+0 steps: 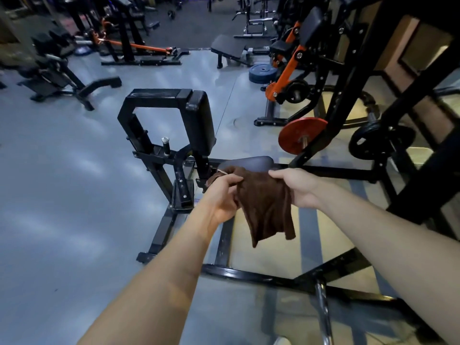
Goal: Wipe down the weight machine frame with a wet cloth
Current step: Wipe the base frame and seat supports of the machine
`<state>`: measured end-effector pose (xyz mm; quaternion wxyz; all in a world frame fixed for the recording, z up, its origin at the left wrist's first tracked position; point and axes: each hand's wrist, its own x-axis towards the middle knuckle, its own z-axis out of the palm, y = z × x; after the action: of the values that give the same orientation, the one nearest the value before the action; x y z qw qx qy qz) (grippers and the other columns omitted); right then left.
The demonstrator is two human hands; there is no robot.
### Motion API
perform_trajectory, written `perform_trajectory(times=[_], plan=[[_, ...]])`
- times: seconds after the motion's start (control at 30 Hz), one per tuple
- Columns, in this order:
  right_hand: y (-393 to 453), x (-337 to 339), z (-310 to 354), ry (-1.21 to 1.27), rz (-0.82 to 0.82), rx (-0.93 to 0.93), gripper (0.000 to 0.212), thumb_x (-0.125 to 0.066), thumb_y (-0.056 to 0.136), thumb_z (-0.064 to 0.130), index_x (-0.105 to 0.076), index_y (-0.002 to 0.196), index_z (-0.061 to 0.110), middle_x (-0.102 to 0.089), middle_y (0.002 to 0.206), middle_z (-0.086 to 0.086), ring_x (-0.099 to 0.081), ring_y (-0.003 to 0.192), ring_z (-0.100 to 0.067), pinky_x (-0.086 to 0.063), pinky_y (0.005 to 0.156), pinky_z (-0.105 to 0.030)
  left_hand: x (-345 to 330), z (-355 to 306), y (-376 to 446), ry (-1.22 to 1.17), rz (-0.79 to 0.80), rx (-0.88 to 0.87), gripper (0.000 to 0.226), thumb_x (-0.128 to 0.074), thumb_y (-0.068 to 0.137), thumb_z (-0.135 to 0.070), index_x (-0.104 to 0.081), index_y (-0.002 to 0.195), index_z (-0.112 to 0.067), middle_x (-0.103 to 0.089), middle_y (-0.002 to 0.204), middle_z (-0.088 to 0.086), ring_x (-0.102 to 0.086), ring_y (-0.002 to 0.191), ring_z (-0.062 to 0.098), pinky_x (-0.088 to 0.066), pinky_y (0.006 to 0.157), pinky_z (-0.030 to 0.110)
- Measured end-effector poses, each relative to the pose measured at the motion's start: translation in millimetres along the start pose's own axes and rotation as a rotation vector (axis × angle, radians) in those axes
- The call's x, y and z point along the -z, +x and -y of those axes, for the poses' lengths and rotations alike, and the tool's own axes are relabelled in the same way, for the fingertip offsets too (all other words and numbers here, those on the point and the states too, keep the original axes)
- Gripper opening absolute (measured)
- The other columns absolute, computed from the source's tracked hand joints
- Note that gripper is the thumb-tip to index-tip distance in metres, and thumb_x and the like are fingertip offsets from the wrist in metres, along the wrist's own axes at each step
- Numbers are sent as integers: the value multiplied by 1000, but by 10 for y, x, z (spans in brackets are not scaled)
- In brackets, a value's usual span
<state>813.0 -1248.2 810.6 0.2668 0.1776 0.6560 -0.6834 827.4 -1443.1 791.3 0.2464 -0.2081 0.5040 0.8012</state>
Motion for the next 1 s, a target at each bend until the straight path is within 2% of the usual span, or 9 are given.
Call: perform_trajectory(times=[0.1,0.23,0.3,0.4,0.5,0.6,0.7,0.8,1.0], plan=[[107,127,-42,-10,-86,76,30,-58,105,25,-68,126,6,-74,121,-12,-68,119,-29,-46,107,-43,-94,72,69,74,-86,38,11,-59,96,-20,-65,97,-10,-62,74,4,-54,63,16,-43,65,27],[140,290,-113,33,-125,135,23,-57,106,24,-65,123,10,-73,121,-13,-67,116,-30,-48,92,-41,-240,147,185,47,-180,55,15,-56,98,-12,-59,83,-10,-59,59,0,-57,50,14,-46,41,21],[142,407,-135,68,-148,159,23,-59,105,24,-64,124,14,-73,119,-10,-68,113,-27,-50,92,-41,-278,186,308,45,-204,-16,12,-57,91,-2,-62,95,-13,-62,74,4,-58,63,16,-47,49,23],[139,602,-182,90,-211,199,21,-62,103,23,-66,121,13,-75,115,-8,-71,108,-24,-55,85,-38,-388,258,468,159,-184,-139,40,-59,88,8,-70,115,-20,-74,99,7,-67,87,21,-49,77,30],[127,812,-292,76,-354,209,5,-64,102,22,-68,102,20,-76,107,-5,-72,99,-19,-56,70,-30,-544,346,634,381,-114,-203,44,-61,88,15,-70,119,-14,-71,113,14,-66,100,27,-51,66,22],[179,994,-410,34,-466,192,14,-67,100,30,-70,110,21,-75,110,-6,-72,101,-21,-60,82,-37,-656,374,809,641,0,-214,55,-66,91,10,-56,141,-13,-63,124,10,-63,107,22,-53,58,14],[235,1180,-510,75,-521,158,26,-64,101,31,-68,123,19,-75,110,-4,-71,100,-17,-58,79,-32,-742,403,1089,741,40,-208,34,-74,94,-13,-69,127,-7,-70,114,4,-65,112,22,-53,85,21],[254,1318,-577,134,-555,128,9,-58,105,21,-64,99,24,-72,105,-3,-69,96,-14,-53,72,-28,-819,443,1315,651,11,-139,17,-69,97,-14,-75,112,-11,-72,111,5,-65,112,22,-49,104,37],[430,1736,-747,155,-750,128,27,-63,103,24,-65,129,14,-73,114,-6,-72,105,-18,-61,85,-35,-1181,580,1929,673,167,-181,16,-68,97,-9,-75,108,-19,-71,113,9,-65,98,20,-51,85,26]])
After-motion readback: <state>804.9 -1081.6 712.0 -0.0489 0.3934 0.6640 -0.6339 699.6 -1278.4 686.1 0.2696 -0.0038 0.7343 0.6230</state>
